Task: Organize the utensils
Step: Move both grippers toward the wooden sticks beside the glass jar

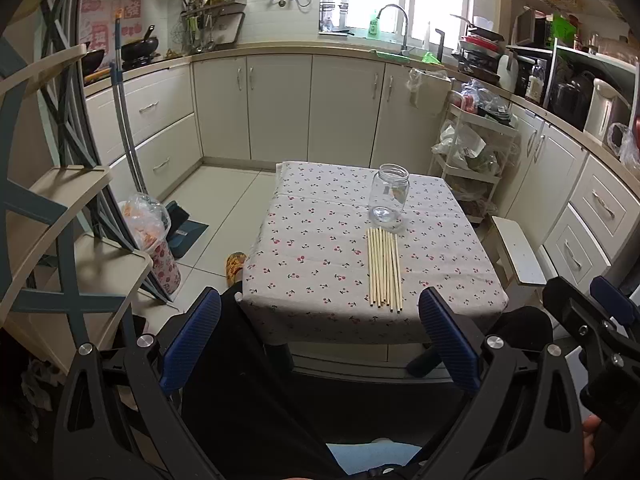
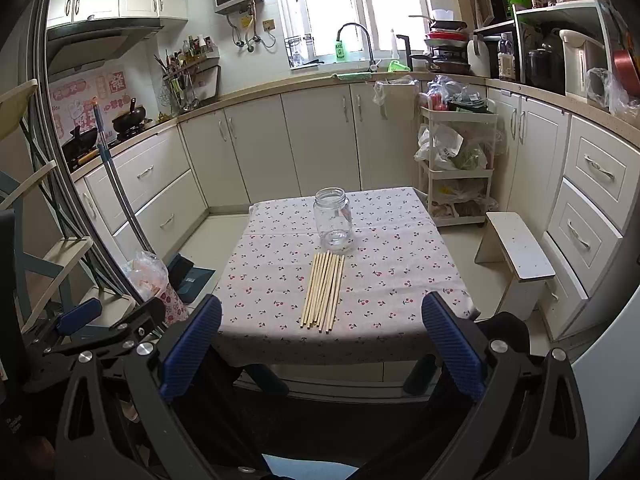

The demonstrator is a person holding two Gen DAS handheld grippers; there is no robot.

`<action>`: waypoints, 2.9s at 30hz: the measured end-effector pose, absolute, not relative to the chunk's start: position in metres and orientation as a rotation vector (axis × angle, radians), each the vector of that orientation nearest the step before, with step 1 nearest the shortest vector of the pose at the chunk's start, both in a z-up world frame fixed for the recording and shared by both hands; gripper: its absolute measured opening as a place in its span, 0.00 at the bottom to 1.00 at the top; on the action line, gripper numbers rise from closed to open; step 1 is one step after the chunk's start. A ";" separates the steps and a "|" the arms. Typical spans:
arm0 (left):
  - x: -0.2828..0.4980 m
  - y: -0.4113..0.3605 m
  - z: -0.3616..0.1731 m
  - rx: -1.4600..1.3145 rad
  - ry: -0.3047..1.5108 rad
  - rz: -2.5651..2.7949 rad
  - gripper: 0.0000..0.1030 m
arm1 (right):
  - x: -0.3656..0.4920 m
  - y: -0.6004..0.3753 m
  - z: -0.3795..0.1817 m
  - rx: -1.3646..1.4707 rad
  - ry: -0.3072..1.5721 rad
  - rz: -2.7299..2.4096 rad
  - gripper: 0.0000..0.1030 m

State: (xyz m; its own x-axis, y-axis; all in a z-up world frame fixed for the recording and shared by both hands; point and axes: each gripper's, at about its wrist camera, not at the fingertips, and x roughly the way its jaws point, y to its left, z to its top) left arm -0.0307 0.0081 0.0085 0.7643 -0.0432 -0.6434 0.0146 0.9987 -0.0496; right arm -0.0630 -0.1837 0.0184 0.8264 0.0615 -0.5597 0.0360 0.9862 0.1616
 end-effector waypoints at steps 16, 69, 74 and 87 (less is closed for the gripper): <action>-0.037 0.002 0.011 -0.026 0.690 -0.068 0.93 | -0.062 -0.181 0.018 0.166 0.599 0.015 0.94; -0.038 0.007 0.010 -0.029 0.684 -0.035 0.93 | -0.066 -0.177 0.017 0.167 0.589 0.015 0.93; -0.038 0.007 0.010 -0.028 0.685 -0.036 0.93 | -0.065 -0.177 0.017 0.168 0.589 0.015 0.93; 0.028 -0.013 -0.031 -0.004 0.810 -0.062 0.92 | -0.018 -0.202 -0.010 0.220 0.655 0.013 0.93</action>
State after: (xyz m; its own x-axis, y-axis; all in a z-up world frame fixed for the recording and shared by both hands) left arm 0.0279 -0.0130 -0.0311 0.6878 -0.0570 -0.7236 0.0537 0.9982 -0.0275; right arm -0.0185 -0.2021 -0.0101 0.7940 0.0812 -0.6025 0.0570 0.9767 0.2068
